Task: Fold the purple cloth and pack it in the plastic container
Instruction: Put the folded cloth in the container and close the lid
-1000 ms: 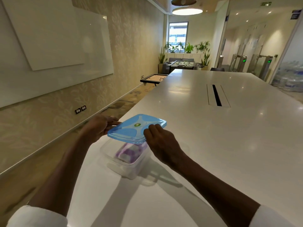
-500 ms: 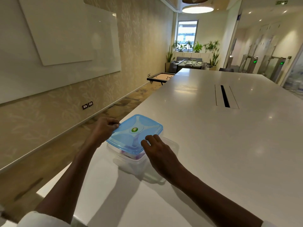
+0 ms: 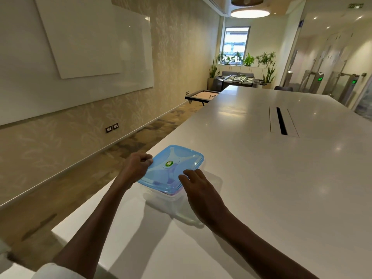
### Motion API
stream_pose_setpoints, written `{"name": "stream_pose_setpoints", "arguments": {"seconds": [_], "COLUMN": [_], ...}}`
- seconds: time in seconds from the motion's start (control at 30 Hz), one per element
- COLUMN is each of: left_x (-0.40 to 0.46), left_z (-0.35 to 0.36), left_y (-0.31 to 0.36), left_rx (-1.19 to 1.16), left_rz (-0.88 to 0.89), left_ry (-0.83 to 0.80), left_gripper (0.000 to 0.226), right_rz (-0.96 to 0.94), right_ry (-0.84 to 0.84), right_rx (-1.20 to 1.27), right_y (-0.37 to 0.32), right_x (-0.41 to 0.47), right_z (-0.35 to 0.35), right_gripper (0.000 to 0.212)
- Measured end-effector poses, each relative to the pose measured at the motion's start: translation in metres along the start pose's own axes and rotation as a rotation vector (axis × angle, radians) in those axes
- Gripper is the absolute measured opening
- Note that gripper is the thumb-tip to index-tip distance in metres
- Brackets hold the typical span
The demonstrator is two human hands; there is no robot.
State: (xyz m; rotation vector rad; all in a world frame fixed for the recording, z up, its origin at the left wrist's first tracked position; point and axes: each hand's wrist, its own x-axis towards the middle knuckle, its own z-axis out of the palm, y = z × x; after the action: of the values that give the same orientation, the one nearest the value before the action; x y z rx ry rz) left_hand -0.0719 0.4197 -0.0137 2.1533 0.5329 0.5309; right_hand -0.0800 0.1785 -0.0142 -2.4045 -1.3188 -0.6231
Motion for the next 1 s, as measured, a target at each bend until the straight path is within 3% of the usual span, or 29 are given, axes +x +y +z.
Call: {"name": "stream_pose_setpoints", "arguments": {"seconds": [0.2,0.33,0.47,0.6,0.73,0.8,1.0], "left_x": [0.001,0.000,-0.006,-0.006,-0.003,-0.003,0.001], "left_z": [0.008,0.014,0.020,0.023,0.026,0.026,0.024], "left_y": [0.002,0.000,-0.006,-0.007,-0.010,-0.011,-0.014], "left_rx": [-0.038,0.057,0.136,0.153,0.177,0.209,0.358], "left_rz": [0.011,0.059,0.134,0.104,0.097,0.107,0.204], "left_ry": [0.076,0.109,0.141,0.145,0.145,0.153,0.119], "left_gripper": [0.020,0.023,0.026,0.030,0.030,0.029,0.028], "right_rz": [0.085,0.129,0.154,0.138,0.220,0.298,0.419], "right_ry": [0.101,0.142,0.162,0.141,0.230,0.185,-0.131], "right_rx": [0.130,0.222,0.279,0.263,0.378,0.372,0.271], "right_y": [0.005,0.004,0.005,0.006,0.015,0.027,0.073], "right_x": [-0.011,-0.018,-0.026,-0.030,-0.014,-0.002,0.024], "right_z": [0.015,0.022,0.024,0.026,0.025,0.030,0.048], "right_gripper": [0.036,0.044,0.038,0.035,0.026,0.032,0.083]}}
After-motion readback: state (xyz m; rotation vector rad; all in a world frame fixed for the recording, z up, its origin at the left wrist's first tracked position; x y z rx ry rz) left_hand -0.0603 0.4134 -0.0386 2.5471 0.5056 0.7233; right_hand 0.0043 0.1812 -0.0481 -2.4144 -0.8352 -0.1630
